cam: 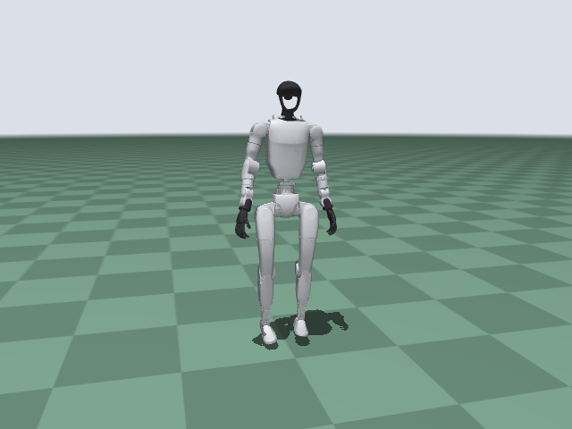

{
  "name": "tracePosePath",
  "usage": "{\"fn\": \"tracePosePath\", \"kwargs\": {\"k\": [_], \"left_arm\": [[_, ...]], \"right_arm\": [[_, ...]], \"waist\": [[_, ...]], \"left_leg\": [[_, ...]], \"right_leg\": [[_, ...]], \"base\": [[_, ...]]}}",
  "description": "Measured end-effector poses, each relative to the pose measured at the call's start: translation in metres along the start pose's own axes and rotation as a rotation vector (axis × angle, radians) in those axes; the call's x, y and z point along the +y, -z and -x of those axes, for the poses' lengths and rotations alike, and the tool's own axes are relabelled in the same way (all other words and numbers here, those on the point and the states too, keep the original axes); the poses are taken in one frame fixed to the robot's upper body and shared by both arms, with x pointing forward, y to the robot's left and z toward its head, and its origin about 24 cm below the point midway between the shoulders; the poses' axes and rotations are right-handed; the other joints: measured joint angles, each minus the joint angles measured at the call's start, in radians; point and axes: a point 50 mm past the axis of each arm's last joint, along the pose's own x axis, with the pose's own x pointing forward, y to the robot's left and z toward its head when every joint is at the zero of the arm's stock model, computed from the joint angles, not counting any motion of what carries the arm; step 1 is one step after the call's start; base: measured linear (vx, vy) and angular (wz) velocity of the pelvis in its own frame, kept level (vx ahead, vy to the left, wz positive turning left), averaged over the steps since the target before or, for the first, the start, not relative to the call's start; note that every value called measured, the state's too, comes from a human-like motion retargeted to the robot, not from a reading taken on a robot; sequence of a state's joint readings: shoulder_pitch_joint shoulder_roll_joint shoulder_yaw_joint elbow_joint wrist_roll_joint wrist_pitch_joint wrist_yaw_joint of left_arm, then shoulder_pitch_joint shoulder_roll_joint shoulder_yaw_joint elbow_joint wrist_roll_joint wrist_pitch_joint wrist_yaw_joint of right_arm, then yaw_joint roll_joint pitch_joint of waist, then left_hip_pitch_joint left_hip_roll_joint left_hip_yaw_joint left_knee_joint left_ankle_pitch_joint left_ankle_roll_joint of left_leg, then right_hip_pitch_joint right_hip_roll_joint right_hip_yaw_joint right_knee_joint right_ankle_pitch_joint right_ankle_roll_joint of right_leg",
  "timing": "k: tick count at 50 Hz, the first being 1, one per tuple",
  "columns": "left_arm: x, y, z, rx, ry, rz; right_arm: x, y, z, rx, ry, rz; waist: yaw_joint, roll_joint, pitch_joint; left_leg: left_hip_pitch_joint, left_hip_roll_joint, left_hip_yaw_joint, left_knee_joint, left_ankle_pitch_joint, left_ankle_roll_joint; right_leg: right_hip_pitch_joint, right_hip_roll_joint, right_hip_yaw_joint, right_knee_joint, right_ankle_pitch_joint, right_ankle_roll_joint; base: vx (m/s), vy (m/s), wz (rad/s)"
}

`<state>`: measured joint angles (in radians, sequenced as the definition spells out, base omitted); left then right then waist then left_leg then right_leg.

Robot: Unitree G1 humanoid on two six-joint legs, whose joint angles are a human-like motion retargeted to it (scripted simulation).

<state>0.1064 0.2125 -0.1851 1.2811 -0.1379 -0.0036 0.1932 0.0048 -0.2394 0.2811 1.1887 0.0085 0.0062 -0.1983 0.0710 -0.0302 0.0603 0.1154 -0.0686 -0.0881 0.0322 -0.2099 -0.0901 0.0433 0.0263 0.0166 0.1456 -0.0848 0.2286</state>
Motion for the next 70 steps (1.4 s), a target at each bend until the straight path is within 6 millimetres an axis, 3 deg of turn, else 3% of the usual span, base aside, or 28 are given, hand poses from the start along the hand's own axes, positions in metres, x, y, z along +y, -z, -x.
{"fn": "tracePosePath", "kwargs": {"k": [5,13,32,35,39,40,44,48,51,54,58,65,70], "left_arm": [[0.006,0.021,0.003,0.040,-0.006,0.068],[0.018,-0.004,0.005,-0.113,-0.018,0.205],[0.012,-0.022,0.007,-0.200,-0.006,0.242],[0.011,-0.022,0.008,-0.207,-0.006,0.242],[0.014,-0.013,0.008,-0.172,-0.044,0.263],[0.017,-0.007,0.008,-0.159,-0.063,0.255],[0.024,0.003,0.006,-0.110,-0.084,0.198],[0.028,0.009,0.005,-0.071,-0.067,0.184],[0.033,0.004,0.004,-0.083,-0.072,0.230],[0.036,-0.008,0.003,-0.109,-0.076,0.238],[0.037,-0.024,0.004,-0.168,-0.111,0.257],[0.035,-0.049,0.010,-0.301,-0.065,0.210],[0.036,-0.066,0.010,-0.349,-0.083,0.226]], "right_arm": [[-0.002,0.000,-0.001,0.020,0.003,-0.020],[-0.016,-0.027,-0.004,-0.096,0.055,0.018],[-0.063,-0.140,0.002,-0.422,0.245,0.076],[-0.063,-0.155,0.005,-0.452,0.268,0.068],[-0.052,-0.166,0.007,-0.472,0.255,0.079],[-0.046,-0.166,0.007,-0.476,0.229,0.085],[-0.031,-0.161,0.009,-0.500,0.182,0.109],[-0.026,-0.141,0.010,-0.494,0.135,0.100],[-0.023,-0.125,0.008,-0.459,0.084,0.075],[-0.023,-0.112,0.006,-0.411,0.086,0.068],[-0.021,-0.088,0.003,-0.339,0.091,0.083],[-0.023,-0.055,0.001,-0.236,0.104,0.063],[-0.026,-0.047,-0.002,-0.177,0.130,0.022]], "waist": [[0.030,-0.006,0.012],[0.103,-0.002,0.059],[0.234,0.035,0.133],[0.254,0.033,0.155],[0.269,0.015,0.158],[0.271,0.010,0.157],[0.272,-0.008,0.114],[0.279,0.003,0.049],[0.285,0.024,0.051],[0.268,0.029,0.067],[0.215,0.037,0.103],[0.107,0.052,0.139],[0.077,0.044,0.180]], "left_leg": [[-0.003,-0.002,-0.019,-0.007,0.009,0.000],[-0.015,-0.012,-0.067,-0.010,0.037,-0.002],[-0.129,-0.071,-0.168,0.013,0.093,0.039],[-0.151,-0.061,-0.082,0.028,0.051,0.052],[-0.188,0.002,0.169,0.084,-0.021,0.047],[-0.208,0.027,0.249,0.145,-0.056,0.039],[-0.192,0.095,0.456,0.142,-0.026,0.030],[-0.159,0.085,0.353,0.040,0.051,0.005],[-0.149,0.083,0.228,0.087,0.013,-0.002],[-0.112,0.052,0.077,0.044,0.034,0.026],[-0.084,0.014,-0.127,0.047,0.050,0.029],[-0.056,-0.019,-0.455,0.009,0.088,-0.006],[-0.052,-0.056,-0.637,-0.031,0.118,-0.008]], "right_leg": [[-0.002,-0.004,-0.019,0.003,-0.001,-0.003],[0.020,-0.015,-0.062,-0.039,0.016,-0.021],[-0.023,-0.082,-0.213,-0.068,0.031,0.004],[-0.032,-0.109,-0.272,-0.059,0.023,0.012],[-0.048,-0.148,-0.378,-0.020,0.000,0.023],[-0.056,-0.164,-0.417,0.024,-0.021,0.027],[-0.012,-0.179,-0.563,-0.007,-0.026,0.029],[0.050,-0.171,-0.722,-0.015,-0.039,0.003],[0.049,-0.231,-0.777,0.206,-0.108,-0.067],[-0.041,-0.235,-0.569,0.403,-0.147,-0.115],[-0.159,-0.106,-0.170,0.505,-0.107,-0.047],[-0.170,-0.069,0.020,0.268,-0.074,-0.085],[-0.167,-0.045,0.302,0.120,0.063,-0.026]], "base": [[0.00,-0.02,0.18],[-0.02,-0.02,0.33],[-0.05,-0.01,0.40],[-0.05,0.01,1.06],[0.02,0.02,1.36],[0.10,0.04,1.68],[0.14,0.09,2.00],[0.21,0.16,2.15],[0.21,0.16,2.14],[0.15,0.10,2.42],[0.15,0.01,2.71],[0.12,-0.07,2.57],[0.05,-0.16,2.04]]}}
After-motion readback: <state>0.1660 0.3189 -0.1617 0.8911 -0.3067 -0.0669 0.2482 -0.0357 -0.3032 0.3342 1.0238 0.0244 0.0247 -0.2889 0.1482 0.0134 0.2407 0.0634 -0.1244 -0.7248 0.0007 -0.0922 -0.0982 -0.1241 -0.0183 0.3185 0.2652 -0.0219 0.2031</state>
